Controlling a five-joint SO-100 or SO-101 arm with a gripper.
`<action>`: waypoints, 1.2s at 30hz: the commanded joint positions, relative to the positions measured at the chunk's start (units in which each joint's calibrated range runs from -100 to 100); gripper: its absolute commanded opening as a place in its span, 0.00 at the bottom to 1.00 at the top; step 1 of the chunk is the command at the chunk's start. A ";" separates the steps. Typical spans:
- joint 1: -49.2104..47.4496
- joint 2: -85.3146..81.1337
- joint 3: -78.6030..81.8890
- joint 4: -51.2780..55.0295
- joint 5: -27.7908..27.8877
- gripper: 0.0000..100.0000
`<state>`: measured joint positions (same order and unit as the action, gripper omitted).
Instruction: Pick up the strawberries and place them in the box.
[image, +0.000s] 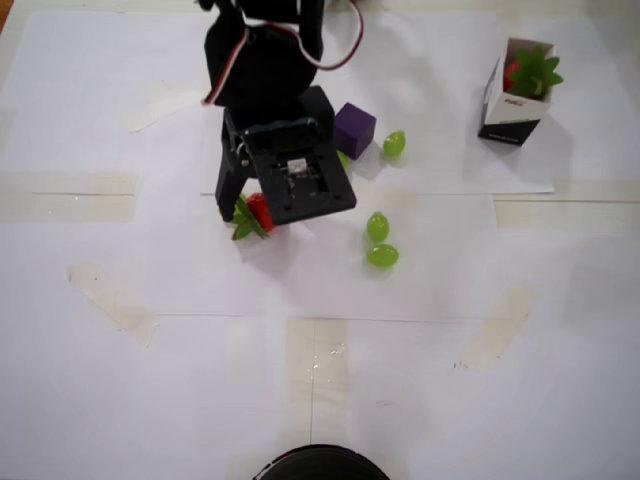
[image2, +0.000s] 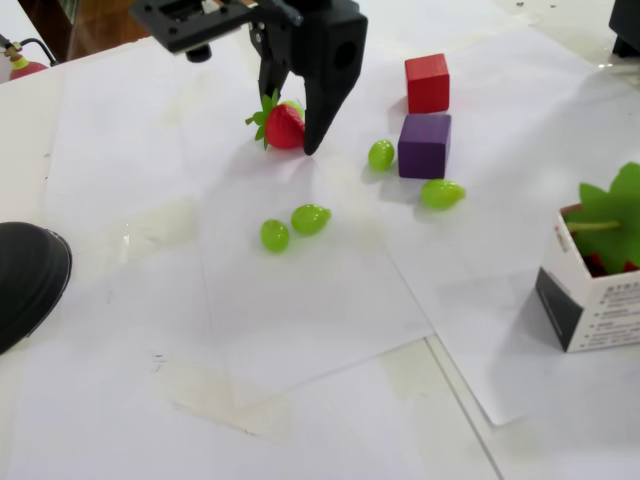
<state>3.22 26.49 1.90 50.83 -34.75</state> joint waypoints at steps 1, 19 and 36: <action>-0.28 -1.38 -0.26 -0.67 -1.07 0.24; -2.49 -6.54 -1.63 1.54 -1.07 0.16; -18.81 -27.86 -10.17 24.82 -4.93 0.15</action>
<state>-8.76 8.59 -4.16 70.91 -37.73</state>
